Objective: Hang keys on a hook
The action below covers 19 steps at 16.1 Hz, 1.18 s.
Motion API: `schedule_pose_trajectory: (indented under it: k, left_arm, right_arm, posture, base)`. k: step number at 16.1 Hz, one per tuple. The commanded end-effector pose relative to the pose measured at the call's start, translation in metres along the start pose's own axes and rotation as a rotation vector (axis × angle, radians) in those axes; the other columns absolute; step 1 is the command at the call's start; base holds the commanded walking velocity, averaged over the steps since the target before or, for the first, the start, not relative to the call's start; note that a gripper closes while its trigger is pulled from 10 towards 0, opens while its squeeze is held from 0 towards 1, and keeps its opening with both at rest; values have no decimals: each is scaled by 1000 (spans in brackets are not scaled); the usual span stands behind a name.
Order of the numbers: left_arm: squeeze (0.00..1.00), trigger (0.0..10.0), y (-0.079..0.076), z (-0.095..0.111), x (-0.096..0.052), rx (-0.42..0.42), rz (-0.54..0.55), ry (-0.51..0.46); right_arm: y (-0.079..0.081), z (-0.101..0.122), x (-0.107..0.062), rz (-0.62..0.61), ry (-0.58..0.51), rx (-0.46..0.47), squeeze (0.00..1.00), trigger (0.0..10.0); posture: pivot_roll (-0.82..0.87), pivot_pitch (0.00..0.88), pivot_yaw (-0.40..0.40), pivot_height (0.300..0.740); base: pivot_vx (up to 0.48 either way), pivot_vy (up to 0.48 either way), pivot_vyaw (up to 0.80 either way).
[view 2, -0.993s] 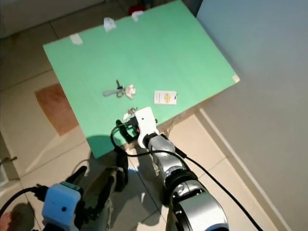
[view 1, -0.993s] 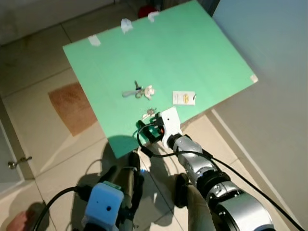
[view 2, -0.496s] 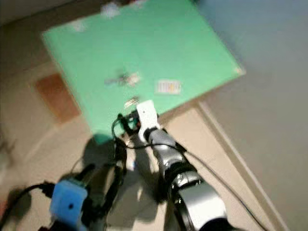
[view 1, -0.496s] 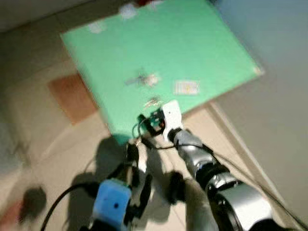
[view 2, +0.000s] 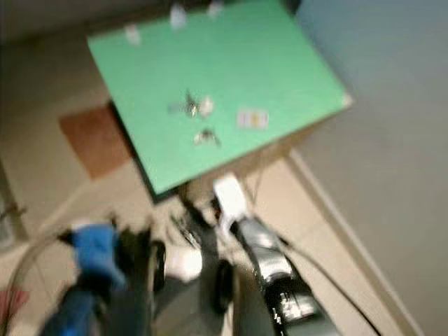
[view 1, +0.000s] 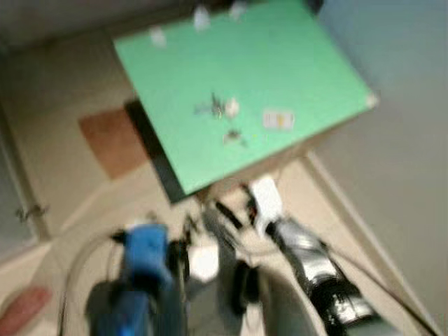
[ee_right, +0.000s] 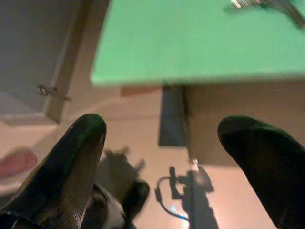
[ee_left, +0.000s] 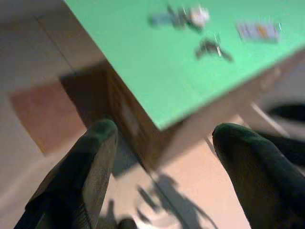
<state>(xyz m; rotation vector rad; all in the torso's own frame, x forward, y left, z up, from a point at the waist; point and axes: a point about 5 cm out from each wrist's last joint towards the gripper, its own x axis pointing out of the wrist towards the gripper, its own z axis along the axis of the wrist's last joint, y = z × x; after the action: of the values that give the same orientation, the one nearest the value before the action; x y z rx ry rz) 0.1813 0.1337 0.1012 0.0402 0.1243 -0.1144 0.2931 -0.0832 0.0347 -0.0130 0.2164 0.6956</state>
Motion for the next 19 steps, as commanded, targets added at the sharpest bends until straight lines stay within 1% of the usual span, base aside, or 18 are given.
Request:
schedule_pose_trajectory:
  k: [1,2,3,5,6,7,8,10,13,14,15,17,18,19]
  left_arm:
    - [0,10000,-5,-14,1,-47,-1,49]
    - [0,10000,-4,-14,10,-62,17,37]
    - [0,10000,-3,-15,15,-58,20,32]
    - [0,10000,-3,-18,28,-42,6,30]
    - [0,10000,-1,-20,31,-25,14,33]
    - [0,10000,0,-20,31,-32,17,33]
    - [0,10000,6,-21,33,-48,43,27]
    - [0,10000,11,-24,32,-31,73,29]
    - [0,10000,12,-27,30,-24,81,32]
    - [0,10000,11,-29,29,-13,82,39]
    - [0,10000,9,-30,27,-6,75,42]
    - [0,10000,6,-31,23,-7,73,38]
    - [0,10000,6,-33,21,8,90,53]
    - [0,10000,6,-34,20,13,92,54]
  right_arm:
    - [-5,0,-5,-21,-1,12,0,10000]
    - [-8,-3,-10,-45,6,20,0,10000]
    - [-9,-4,-11,-55,6,23,0,10000]
    - [-8,0,-10,-84,-1,28,0,10000]
    - [-7,1,-10,-88,-1,28,0,10000]
    - [-7,1,-10,-89,-1,26,0,10000]
    - [-5,-1,-12,-86,8,26,0,10000]
    - [-4,-4,-14,-83,25,28,0,10000]
    - [1,-5,-15,-69,32,29,0,10000]
    - [4,-6,-14,-48,36,34,0,10000]
    - [8,-6,-13,-25,44,7,0,10000]
    - [11,-6,-12,-2,58,-2,0,10000]
    - [12,-4,-9,21,64,-19,0,10000]
    - [12,-3,-9,22,58,-10,0,10000]
  posture:
    - [74,243,-123,736]
    - [62,215,-113,736]
    - [56,203,-106,736]
    - [33,178,-86,736]
    - [30,178,-83,736]
    - [30,179,-81,736]
    - [34,185,-78,736]
    - [39,191,-78,736]
    - [42,199,-79,736]
    - [44,203,-82,736]
    - [48,207,-83,736]
    - [56,211,-87,736]
    - [65,210,-94,736]
    - [69,209,-96,736]
  base:
    - [345,-330,0]
    - [352,-322,0]
    - [352,-322,0]
    - [364,-309,0]
    - [375,-292,0]
    - [379,-289,0]
    - [420,0,0]
    - [420,0,0]
    - [412,-162,0]
    - [428,0,563]
    - [386,0,800]
    - [0,0,791]
    - [0,0,775]
    - [0,0,738]
